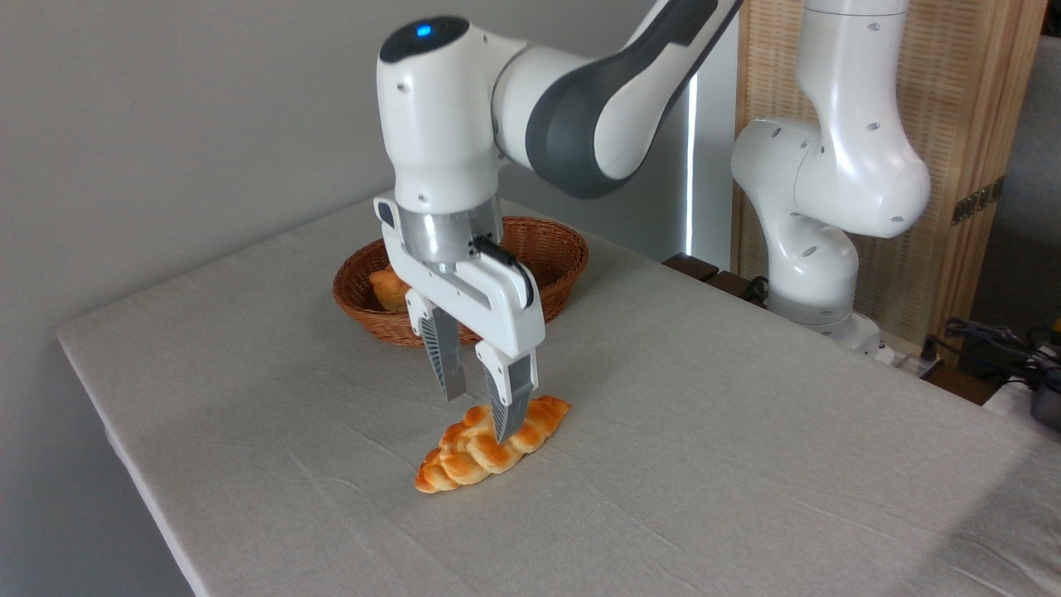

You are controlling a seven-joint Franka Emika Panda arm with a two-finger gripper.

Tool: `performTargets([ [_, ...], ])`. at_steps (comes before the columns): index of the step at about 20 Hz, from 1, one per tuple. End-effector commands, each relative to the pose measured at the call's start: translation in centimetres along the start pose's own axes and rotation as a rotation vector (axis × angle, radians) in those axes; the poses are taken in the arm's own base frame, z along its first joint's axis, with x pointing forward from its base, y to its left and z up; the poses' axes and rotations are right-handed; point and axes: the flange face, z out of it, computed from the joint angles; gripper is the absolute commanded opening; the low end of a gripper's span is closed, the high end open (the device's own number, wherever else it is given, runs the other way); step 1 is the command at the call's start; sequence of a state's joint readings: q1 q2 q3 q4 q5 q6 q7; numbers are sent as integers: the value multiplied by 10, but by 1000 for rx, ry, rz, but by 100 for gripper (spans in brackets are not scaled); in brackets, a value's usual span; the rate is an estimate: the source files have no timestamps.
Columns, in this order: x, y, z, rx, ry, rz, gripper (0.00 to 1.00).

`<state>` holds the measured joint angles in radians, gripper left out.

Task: Put bread into the basket
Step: 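Move the gripper over the braided roll and lower it around it, then close the gripper on the braided roll and lift it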

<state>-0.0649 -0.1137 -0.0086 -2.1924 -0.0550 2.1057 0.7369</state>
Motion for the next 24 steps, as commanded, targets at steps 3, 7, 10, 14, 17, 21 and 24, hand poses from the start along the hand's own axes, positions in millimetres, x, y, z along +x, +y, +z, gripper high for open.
performTargets([
  [3, -6, 3, 41, 5, -8, 30, 100],
  [7, -7, 3, 44, 13, -7, 44, 87],
  [10, -7, 3, 44, 29, -23, 63, 43],
  [14, -7, 3, 44, 28, -22, 61, 36],
  [17, -7, 2, 42, 28, -22, 59, 35],
  [21, -2, 0, 14, 22, -15, 7, 36],
  [24, 17, 6, -49, -30, -70, -18, 36],
])
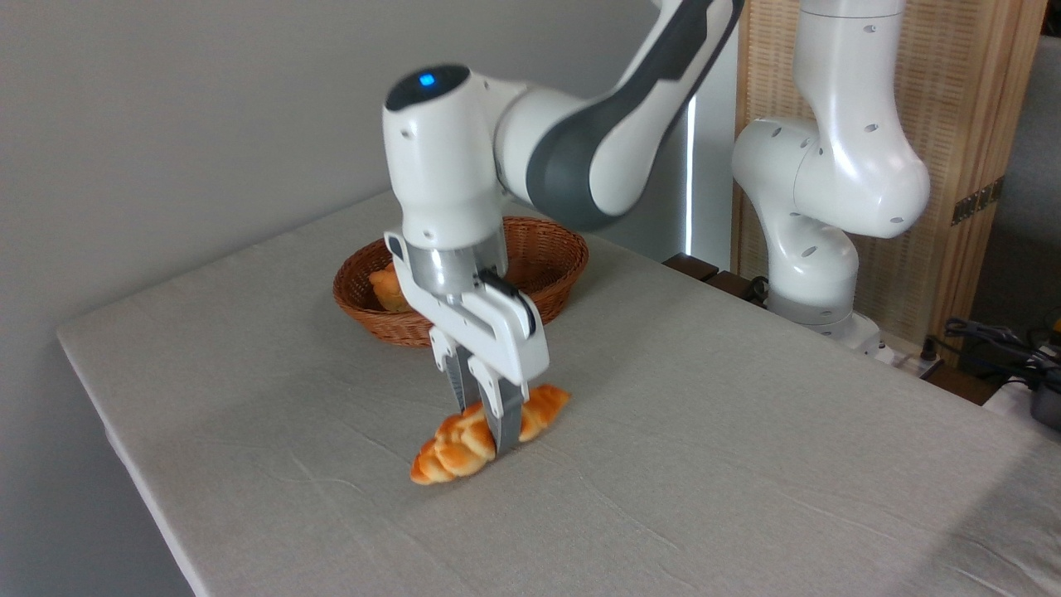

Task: Put bread into the basket
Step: 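Close the gripper on the braided roll and lift it, then carry the braided roll over the basket and lower it inside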

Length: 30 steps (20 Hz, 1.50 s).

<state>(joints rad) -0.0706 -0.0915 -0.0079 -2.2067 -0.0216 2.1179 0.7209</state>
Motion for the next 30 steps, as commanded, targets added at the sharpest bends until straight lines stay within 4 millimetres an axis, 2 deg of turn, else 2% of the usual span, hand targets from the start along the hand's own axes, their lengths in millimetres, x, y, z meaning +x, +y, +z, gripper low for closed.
performTargets([
  [1, 23, 17, -85, -55, -49, 1, 36],
  [2, 24, 26, -95, -86, -67, 8, 37],
  [3, 22, 38, -114, -103, -65, 19, 38],
  [5, 23, 79, -143, -109, -49, 77, 42],
  [6, 31, 104, -150, -114, -40, 113, 42],
  [8, 51, 161, -143, -124, -70, 182, 42],
  [9, 59, 184, -129, -131, -92, 219, 50],
  [10, 64, 203, -111, -139, -115, 257, 71],
  [11, 68, 221, -94, -136, -126, 288, 84],
  [12, 70, 237, -76, -131, -143, 309, 94],
  [13, 72, 253, -63, -120, -154, 322, 100],
  [23, 75, 256, -47, -117, -173, 328, 100],
  [30, 75, 256, -48, -116, -171, 328, 100],
])
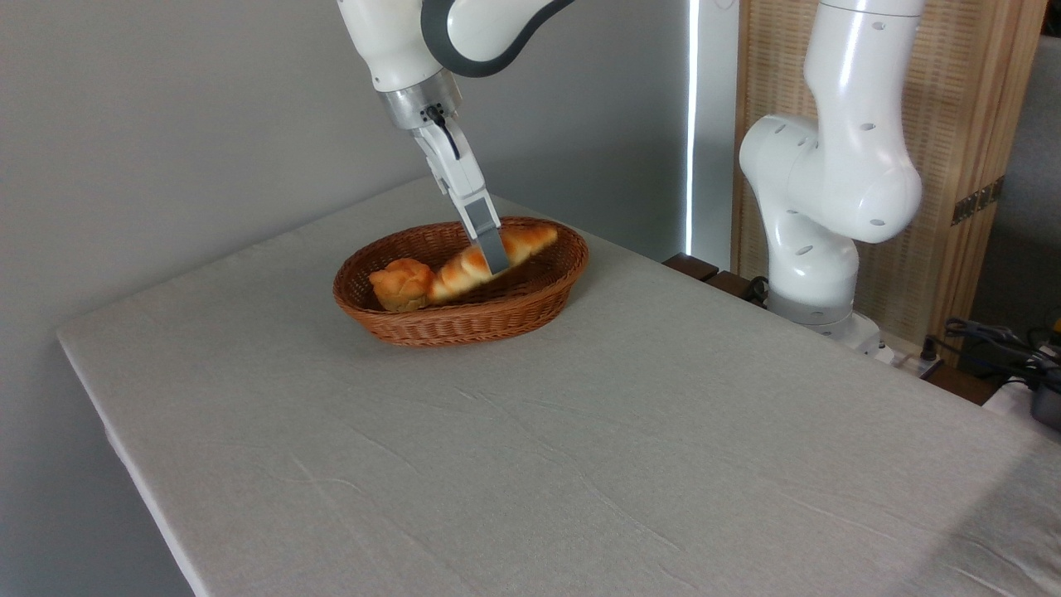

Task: Put bread into the basket
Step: 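Carry the braided roll over the basket and lower it inside, then open the gripper to release the roll and raise it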

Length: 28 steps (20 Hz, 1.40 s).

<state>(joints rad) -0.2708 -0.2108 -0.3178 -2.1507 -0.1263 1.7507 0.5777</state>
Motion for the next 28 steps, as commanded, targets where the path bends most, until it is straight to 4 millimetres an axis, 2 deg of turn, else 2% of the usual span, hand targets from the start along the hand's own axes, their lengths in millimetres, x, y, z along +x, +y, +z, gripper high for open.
performTargets([
  [1, -2, -2, -4, 6, 10, -1, 100],
  [3, -2, -5, -17, 20, 33, -4, 100],
  [5, -4, -15, -50, 90, 55, -4, 100],
  [7, -27, -49, -101, 197, 94, -58, 100],
  [9, -62, -95, -149, 211, 149, -145, 100],
  [10, -78, -116, -165, 201, 168, -181, 100],
  [12, -103, -142, -182, 186, 171, -228, 100],
  [14, -134, -170, -185, 175, 185, -305, 100],
  [17, -153, -188, -183, 162, 196, -361, 100],
  [21, -152, -205, -191, 147, 188, -381, 100],
  [28, -145, -205, -185, 137, 175, -375, 100],
])
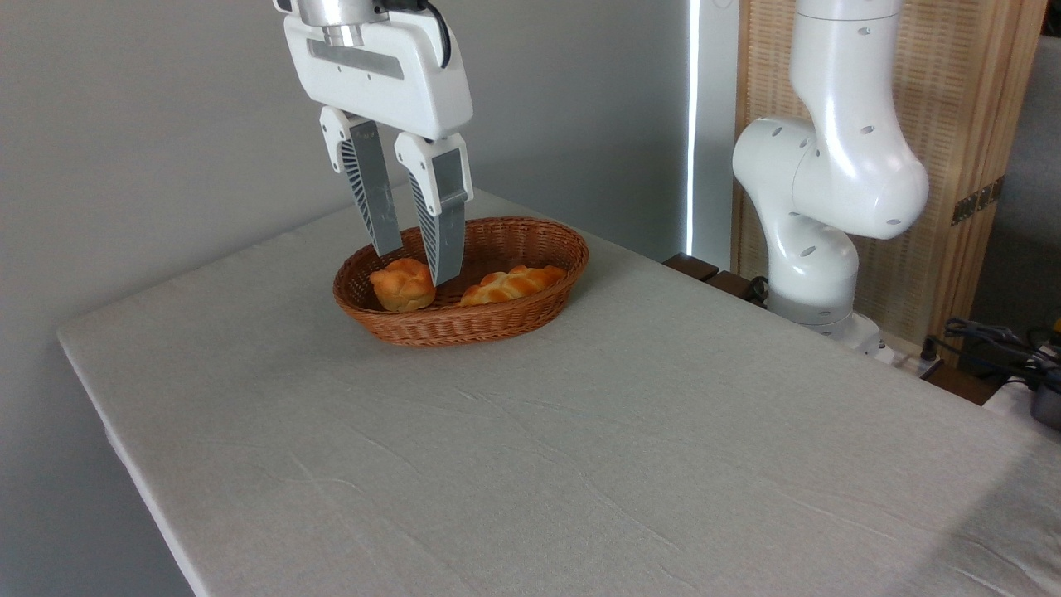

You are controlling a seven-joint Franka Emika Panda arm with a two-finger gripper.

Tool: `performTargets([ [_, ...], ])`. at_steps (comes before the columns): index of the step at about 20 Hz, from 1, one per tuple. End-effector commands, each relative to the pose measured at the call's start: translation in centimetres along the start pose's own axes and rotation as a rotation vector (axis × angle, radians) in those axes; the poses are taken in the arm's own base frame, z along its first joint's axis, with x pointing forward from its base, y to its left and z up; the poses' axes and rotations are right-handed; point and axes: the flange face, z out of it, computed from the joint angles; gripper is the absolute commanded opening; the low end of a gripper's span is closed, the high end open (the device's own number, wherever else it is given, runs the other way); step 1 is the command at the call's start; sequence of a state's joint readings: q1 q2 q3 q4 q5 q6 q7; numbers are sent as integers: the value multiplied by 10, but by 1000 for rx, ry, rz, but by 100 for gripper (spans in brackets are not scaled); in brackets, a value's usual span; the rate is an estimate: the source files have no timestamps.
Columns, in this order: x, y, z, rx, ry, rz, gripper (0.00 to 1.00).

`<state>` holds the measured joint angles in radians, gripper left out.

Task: Put bread into the basket
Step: 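Open the gripper to release the roll and raise it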

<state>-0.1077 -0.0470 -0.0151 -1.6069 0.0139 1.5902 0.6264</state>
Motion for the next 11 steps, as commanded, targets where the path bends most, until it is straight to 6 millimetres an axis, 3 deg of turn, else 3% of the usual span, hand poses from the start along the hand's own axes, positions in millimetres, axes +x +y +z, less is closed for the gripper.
performTargets([
  [1, 0, 0, -5, -21, -5, -7, 100],
  [11, -3, -2, -2, -35, -22, -1, 100],
])
